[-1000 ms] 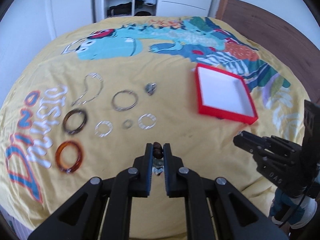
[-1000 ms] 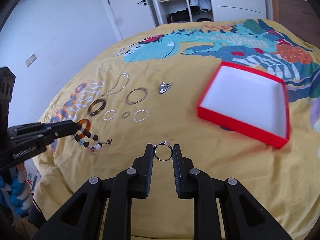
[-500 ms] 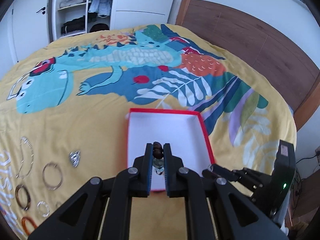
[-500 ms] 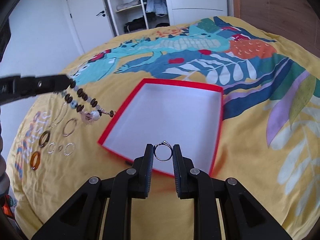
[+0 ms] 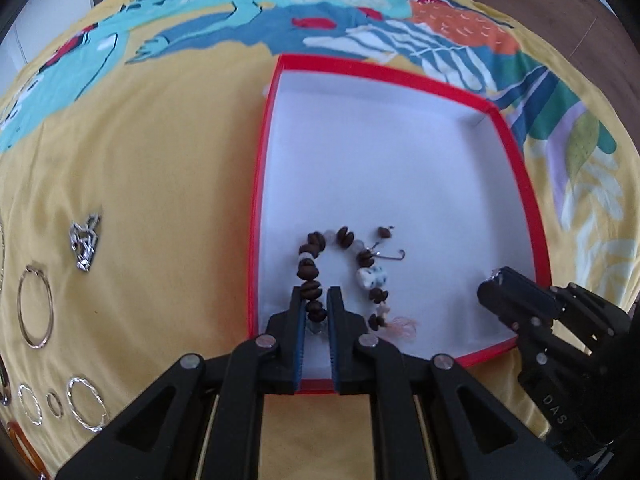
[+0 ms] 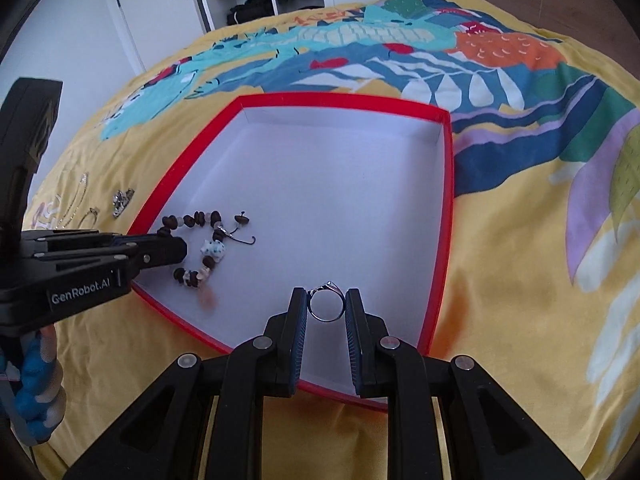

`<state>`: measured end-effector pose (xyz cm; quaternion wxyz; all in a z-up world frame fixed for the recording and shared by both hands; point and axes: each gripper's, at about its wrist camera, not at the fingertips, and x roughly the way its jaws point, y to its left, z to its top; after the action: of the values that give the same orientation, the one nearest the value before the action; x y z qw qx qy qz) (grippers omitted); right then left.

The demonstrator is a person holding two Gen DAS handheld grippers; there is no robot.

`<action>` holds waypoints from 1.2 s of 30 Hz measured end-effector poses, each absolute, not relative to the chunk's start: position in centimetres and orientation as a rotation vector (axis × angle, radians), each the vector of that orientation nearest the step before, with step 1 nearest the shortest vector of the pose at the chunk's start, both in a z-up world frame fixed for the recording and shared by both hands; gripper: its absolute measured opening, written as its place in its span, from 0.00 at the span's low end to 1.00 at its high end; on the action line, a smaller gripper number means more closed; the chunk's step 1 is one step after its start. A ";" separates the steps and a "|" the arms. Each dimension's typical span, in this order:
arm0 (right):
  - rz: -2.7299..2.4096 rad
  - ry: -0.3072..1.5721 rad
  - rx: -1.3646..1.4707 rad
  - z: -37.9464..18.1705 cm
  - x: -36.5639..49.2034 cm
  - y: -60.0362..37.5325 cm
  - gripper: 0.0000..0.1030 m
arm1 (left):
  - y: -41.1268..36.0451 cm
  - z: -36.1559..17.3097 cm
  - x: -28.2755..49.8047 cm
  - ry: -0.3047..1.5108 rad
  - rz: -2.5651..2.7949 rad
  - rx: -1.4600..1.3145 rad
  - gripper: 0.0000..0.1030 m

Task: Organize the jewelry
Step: 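Carry the bracelet and ring into the red box while both grippers open to release them, then withdraw both grippers from the box and move the left gripper toward the amber bangle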

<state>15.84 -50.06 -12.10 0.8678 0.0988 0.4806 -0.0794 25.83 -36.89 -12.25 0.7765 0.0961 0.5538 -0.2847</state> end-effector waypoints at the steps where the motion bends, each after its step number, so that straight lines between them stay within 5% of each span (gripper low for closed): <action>1: -0.168 1.010 0.200 -12.2 15.8 -50.0 0.18 | -37.0 -12.3 25.8 1.205 -0.617 0.210 0.10; 22: -0.101 1.058 0.102 -12.9 18.0 -49.8 0.24 | -33.8 -12.6 21.5 1.337 -0.350 0.056 0.11; 33: -0.098 1.027 0.150 -10.9 16.6 -49.8 0.41 | -32.0 -10.9 21.0 1.290 -0.445 0.012 0.12; 36: -0.113 0.991 0.174 -9.4 15.2 -50.1 0.46 | -32.7 -9.7 20.7 1.245 -0.489 0.038 0.22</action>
<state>15.16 -50.10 -9.43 0.8747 0.0835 0.4744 -0.0543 20.67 -32.66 -9.68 0.7844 0.0176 0.5771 -0.2265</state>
